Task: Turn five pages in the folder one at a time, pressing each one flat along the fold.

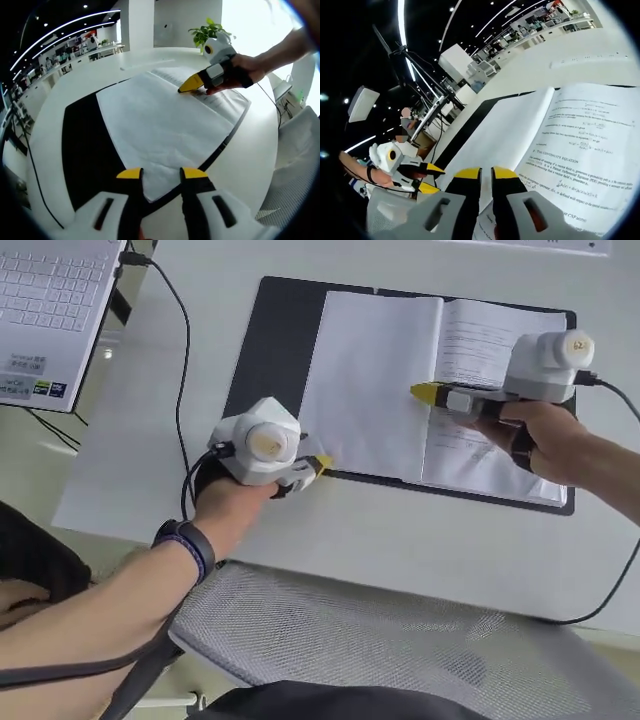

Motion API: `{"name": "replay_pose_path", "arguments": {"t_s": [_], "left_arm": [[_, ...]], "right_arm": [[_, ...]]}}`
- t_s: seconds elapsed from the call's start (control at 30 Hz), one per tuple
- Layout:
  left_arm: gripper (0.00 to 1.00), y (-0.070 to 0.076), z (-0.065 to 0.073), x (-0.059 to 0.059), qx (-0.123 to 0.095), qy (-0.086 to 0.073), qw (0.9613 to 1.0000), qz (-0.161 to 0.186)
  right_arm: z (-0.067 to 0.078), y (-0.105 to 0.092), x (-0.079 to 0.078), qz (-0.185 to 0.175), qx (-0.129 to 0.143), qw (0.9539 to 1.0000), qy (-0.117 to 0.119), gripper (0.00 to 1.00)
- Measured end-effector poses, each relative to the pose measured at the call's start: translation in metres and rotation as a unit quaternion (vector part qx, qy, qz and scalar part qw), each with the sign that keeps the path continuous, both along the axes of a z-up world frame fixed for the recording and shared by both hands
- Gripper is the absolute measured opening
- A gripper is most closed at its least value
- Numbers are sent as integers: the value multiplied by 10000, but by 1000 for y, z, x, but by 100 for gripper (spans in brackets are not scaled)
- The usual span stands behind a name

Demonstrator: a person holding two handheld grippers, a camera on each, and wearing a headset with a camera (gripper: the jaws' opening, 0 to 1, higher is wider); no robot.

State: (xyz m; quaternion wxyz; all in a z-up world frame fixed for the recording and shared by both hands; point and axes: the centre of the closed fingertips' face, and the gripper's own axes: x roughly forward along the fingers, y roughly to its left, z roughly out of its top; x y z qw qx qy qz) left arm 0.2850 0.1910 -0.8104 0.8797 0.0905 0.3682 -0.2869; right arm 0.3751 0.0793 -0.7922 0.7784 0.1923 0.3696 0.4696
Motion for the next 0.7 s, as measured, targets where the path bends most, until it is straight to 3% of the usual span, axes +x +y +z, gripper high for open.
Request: {"name": "replay_pose_path", "arguments": {"t_s": [0.47,0.6,0.7], "left_arm": [[28,0,0,-1,23,2,10000,-28],[28,0,2,-3,12,7,10000,-20],[28,0,4,-3,7,5,10000,-8]], "right_arm": [[0,-2,9,74,203,9998,10,0],[-4,-7,29,-136,382,9991,124,0],[-3,-9,44,-359,432,9984,63,0]]}}
